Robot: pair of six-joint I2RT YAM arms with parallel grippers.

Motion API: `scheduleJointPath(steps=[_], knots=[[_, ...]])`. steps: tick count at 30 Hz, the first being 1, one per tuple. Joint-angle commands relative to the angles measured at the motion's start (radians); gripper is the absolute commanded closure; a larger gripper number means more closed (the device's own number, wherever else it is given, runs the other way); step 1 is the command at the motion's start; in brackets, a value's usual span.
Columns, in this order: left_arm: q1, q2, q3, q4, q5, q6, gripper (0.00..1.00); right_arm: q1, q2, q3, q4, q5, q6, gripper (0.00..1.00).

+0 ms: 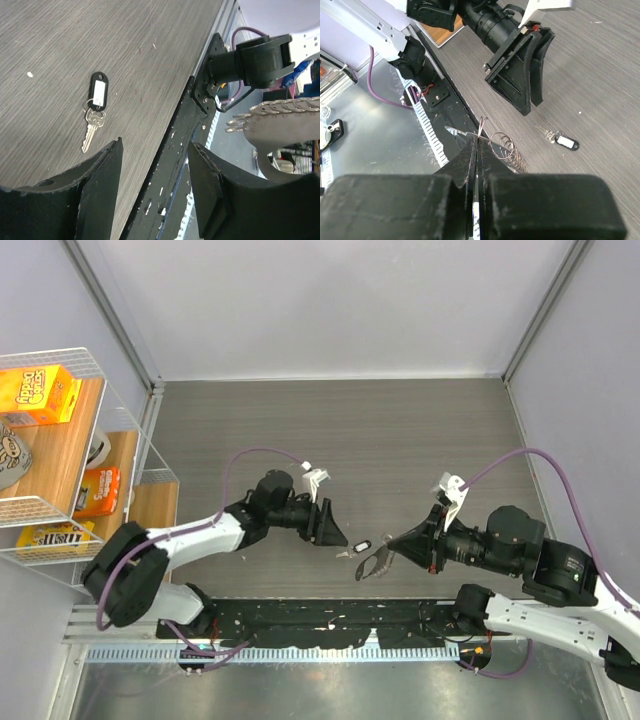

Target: Put the keys on the keyring

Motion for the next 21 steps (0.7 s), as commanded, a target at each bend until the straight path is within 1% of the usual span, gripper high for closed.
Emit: scheduleJointPath(steps=[1, 3, 5, 7, 11, 13, 15, 16, 17, 21], knots=[[-0.009, 0.099, 0.103, 0.065, 0.094, 0.078, 0.37, 0.005, -0.028, 0.039, -0.029, 0.027, 0.047, 0.95], [-0.009, 0.156, 0.130, 0.058, 0.103, 0.099, 0.35, 0.004, -0.040, 0.031, -0.035, 0.024, 0.061, 0.95], [-0.009, 0.205, 0.156, 0.046, 0.105, 0.121, 0.34, 0.004, -0.050, 0.022, -0.035, 0.022, 0.071, 0.95], [-0.009, 0.256, 0.193, 0.013, 0.095, 0.131, 0.30, 0.004, -0.053, 0.019, -0.046, 0.030, 0.081, 0.95], [-0.024, 0.319, 0.247, -0.034, 0.036, 0.138, 0.28, 0.004, -0.056, 0.028, -0.066, 0.041, 0.090, 0.95], [-0.037, 0.343, 0.291, -0.130, -0.021, 0.147, 0.28, 0.004, -0.059, 0.034, -0.078, 0.054, 0.087, 0.95], [-0.057, 0.359, 0.340, -0.232, -0.113, 0.162, 0.29, 0.004, -0.062, 0.040, -0.094, 0.057, 0.084, 0.95], [-0.069, 0.366, 0.368, -0.328, -0.160, 0.165, 0.29, 0.004, -0.063, 0.044, -0.098, 0.057, 0.084, 0.95], [-0.081, 0.372, 0.391, -0.389, -0.202, 0.165, 0.29, 0.004, -0.063, 0.045, -0.100, 0.057, 0.079, 0.95], [-0.130, 0.374, 0.466, -0.595, -0.392, 0.148, 0.30, 0.002, -0.071, 0.047, -0.107, 0.057, 0.068, 0.95]])
